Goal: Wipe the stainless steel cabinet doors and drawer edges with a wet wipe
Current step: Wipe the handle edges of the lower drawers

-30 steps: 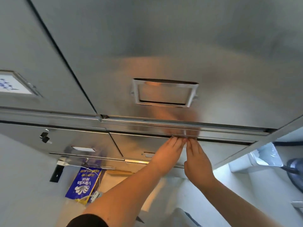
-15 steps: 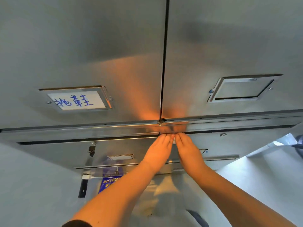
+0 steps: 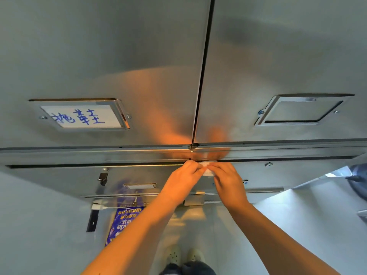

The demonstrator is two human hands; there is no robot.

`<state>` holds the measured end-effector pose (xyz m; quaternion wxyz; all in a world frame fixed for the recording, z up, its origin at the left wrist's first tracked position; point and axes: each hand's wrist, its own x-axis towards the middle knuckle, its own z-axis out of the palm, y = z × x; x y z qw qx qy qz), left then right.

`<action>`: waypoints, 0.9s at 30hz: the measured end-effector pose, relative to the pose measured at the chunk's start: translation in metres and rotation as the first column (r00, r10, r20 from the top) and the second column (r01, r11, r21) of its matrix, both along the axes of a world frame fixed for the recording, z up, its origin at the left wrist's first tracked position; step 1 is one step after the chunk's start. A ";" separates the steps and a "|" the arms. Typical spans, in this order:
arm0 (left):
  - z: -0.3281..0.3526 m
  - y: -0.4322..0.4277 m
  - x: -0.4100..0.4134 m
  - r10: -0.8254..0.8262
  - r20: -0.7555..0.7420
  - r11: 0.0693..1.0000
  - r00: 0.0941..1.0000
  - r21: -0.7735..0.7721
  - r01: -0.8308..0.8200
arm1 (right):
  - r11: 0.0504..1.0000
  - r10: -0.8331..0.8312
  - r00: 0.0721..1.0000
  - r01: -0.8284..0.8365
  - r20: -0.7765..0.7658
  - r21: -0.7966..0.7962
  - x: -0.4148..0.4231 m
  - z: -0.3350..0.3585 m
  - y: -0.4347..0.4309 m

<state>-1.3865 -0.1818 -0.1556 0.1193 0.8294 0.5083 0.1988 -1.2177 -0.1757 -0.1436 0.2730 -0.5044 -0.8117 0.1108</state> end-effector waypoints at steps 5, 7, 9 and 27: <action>0.013 -0.031 -0.029 0.084 -0.037 0.993 0.996 0.088 -0.080 | 0.987 0.152 0.988 -0.153 -0.021 -0.054 -0.018 -0.001 -0.016; 0.019 -0.043 -0.046 0.114 -0.008 0.992 0.993 0.058 -0.113 | 0.967 0.252 0.968 -0.252 -0.015 -0.025 -0.032 -0.001 -0.020; 0.023 -0.053 -0.061 0.129 -0.030 0.987 0.991 0.099 -0.125 | 0.952 0.305 0.952 -0.305 -0.023 0.004 -0.048 -0.001 -0.021; 0.007 -0.041 -0.115 0.084 -0.309 0.996 0.947 0.058 -0.069 | 0.994 0.107 0.977 -0.109 0.186 0.004 -0.114 -0.013 -0.024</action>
